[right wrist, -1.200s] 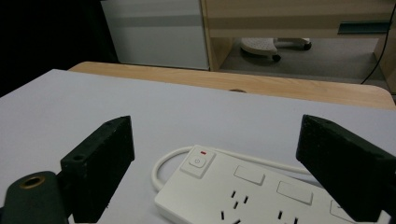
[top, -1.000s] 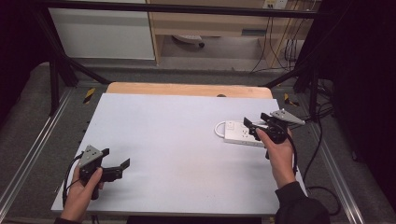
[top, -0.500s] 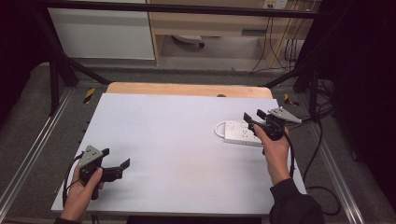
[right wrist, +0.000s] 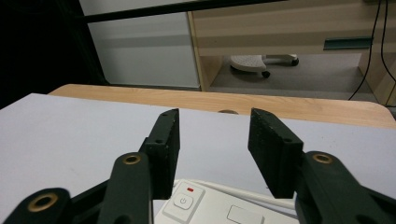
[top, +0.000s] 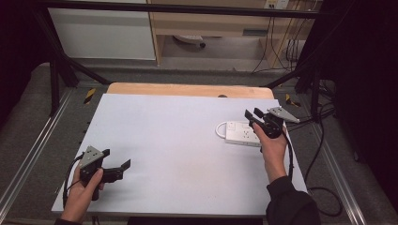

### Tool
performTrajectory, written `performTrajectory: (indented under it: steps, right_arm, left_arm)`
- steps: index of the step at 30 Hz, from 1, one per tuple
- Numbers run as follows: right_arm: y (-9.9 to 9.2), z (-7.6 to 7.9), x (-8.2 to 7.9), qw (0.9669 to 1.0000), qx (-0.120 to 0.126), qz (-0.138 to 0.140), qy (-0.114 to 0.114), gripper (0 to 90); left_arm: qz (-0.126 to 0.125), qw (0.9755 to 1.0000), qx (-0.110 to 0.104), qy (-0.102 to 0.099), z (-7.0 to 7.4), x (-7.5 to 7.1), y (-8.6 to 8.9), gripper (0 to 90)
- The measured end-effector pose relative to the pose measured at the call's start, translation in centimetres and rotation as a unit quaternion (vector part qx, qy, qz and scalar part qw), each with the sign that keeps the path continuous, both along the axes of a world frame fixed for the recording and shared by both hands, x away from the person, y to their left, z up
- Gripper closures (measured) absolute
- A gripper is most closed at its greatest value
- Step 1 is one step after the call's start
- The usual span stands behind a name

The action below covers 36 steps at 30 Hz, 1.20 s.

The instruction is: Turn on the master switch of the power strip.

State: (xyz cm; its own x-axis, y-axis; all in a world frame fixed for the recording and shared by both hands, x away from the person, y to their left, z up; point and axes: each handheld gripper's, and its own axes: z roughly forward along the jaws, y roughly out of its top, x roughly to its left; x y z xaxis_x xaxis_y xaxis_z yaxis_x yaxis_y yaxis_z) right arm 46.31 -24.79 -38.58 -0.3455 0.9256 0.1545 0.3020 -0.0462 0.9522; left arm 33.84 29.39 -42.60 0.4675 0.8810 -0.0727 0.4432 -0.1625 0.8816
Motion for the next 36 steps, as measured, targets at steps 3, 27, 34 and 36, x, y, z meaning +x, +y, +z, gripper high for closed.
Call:
performTrajectory:
  steps: [3,27,34,36]
  right_arm:
    - [0.2,-0.4,0.3,1.0000,-0.001,-0.003,0.003,61.0]
    - [1.5,-2.6,1.9,0.9985,-0.034,0.005,0.041,79.6]
    - [1.6,-3.0,2.1,0.9977,-0.044,0.007,0.050,84.4]
    - [1.8,-3.1,2.1,0.9976,-0.045,0.009,0.052,85.8]
  left_arm:
    - [0.000,1.0000,0.000,0.000,0.0,0.0,0.0,6.1]
    - [0.004,1.0000,0.004,0.000,0.0,0.0,0.1,6.1]
    - [0.005,1.0000,0.005,-0.002,0.0,0.0,0.2,6.1]
    - [0.004,1.0000,0.005,-0.002,0.0,0.0,0.2,6.1]
